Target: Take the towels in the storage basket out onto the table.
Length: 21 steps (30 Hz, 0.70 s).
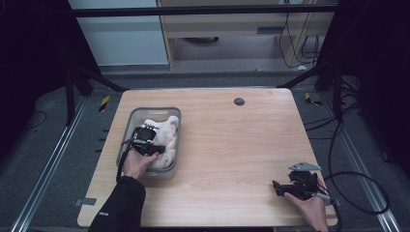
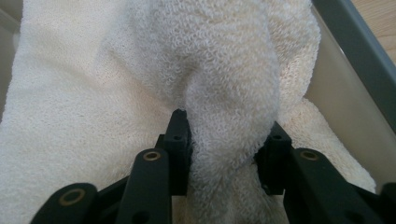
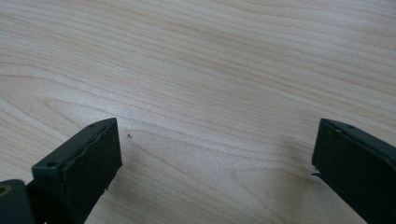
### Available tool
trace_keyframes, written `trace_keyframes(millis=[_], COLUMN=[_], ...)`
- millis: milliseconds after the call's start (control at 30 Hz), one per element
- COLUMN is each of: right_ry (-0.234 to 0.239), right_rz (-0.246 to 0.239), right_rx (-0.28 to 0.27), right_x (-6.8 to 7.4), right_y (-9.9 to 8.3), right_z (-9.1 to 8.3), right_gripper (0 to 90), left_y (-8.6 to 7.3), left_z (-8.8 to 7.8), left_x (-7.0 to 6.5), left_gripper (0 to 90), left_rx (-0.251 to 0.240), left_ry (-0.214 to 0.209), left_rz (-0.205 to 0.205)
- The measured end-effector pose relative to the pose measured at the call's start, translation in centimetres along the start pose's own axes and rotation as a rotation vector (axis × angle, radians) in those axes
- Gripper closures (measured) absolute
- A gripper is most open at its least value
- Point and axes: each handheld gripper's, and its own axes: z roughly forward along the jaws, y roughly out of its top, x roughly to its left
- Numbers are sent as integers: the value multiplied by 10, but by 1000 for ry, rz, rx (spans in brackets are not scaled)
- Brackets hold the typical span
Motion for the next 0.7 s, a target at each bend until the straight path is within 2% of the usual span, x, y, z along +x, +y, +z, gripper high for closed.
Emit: trace_keyframes(millis=[233, 300, 333, 367, 400, 433, 600, 633, 700], right_ry=[1, -3, -2, -2, -2, -2, -2, -2, -1], right_rz=[5, 1, 1, 1, 1, 1, 1, 1, 0], right_rx=[4, 8, 7, 7, 8, 8, 11, 11, 11], right_x=[0, 0, 0, 0, 0, 0, 0, 0, 0], right_y=[0, 0, 0, 0, 0, 0, 0, 0, 0], right_z=[0, 0, 1, 1, 1, 1, 1, 1, 1], right_gripper=[16, 16, 16, 16, 16, 16, 16, 16, 16], left_y=[-1, -1, 0, 0, 1, 1, 6, 6, 9], left_z=[-16, -27, -38, -38, -48, -48, -84, -84, -94], left_x=[2, 4, 7, 7, 8, 8, 10, 10, 10], left_gripper=[681, 682, 684, 684, 685, 686, 687, 687, 687], left_rx=[-56, -90, -124, -124, -145, -145, -220, -220, -239], left_ry=[13, 13, 13, 13, 14, 14, 18, 18, 18], left_rz=[4, -5, -5, -5, -5, -5, 10, 10, 8])
